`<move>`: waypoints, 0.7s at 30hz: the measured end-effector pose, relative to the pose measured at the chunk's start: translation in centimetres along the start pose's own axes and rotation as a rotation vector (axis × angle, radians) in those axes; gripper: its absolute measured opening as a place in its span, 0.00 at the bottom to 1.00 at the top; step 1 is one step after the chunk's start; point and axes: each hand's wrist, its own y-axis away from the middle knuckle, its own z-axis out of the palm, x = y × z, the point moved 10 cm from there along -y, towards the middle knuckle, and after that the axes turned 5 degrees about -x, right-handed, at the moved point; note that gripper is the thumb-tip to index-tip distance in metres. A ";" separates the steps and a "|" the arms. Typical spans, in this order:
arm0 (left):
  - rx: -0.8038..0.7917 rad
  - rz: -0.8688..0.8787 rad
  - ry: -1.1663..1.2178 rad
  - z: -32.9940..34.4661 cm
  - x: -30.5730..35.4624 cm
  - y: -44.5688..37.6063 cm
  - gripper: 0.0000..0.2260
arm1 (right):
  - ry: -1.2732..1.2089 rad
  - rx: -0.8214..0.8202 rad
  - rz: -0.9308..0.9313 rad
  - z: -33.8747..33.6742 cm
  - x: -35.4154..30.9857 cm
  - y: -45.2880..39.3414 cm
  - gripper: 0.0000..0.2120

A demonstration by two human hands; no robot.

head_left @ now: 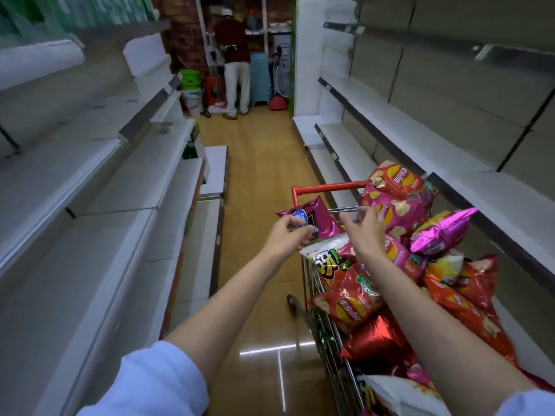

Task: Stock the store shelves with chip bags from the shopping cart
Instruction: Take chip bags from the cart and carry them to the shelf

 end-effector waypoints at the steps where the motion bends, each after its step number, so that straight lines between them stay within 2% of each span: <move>1: -0.016 0.006 0.008 -0.1 0.3 -1.1 0.10 | 0.005 0.026 0.015 -0.6 0.0 -0.6 0.23; 7: -0.211 0.038 0.011 3.9 2.0 -8.3 0.08 | 0.088 0.151 0.104 -4.4 1.7 -4.8 0.21; 11: -0.332 0.064 0.025 7.8 3.7 -13.9 0.06 | 0.229 0.215 0.117 -7.3 2.7 -9.4 0.21; 14: -0.403 0.076 -0.016 10.9 5.1 -18.0 0.04 | 0.303 0.258 0.215 -9.6 4.9 -12.8 0.25; 16: -0.467 0.060 -0.071 12.7 5.7 -20.4 0.05 | 0.333 0.191 0.362 -9.8 7.8 -14.7 0.29; 18: -0.541 0.064 -0.126 14.2 6.2 -22.5 0.06 | 0.349 0.056 0.481 -8.8 10.3 -16.0 0.31; 21: -0.638 0.084 -0.234 15.8 7.1 -25.1 0.09 | 0.431 -0.113 0.521 -7.7 11.4 -16.9 0.22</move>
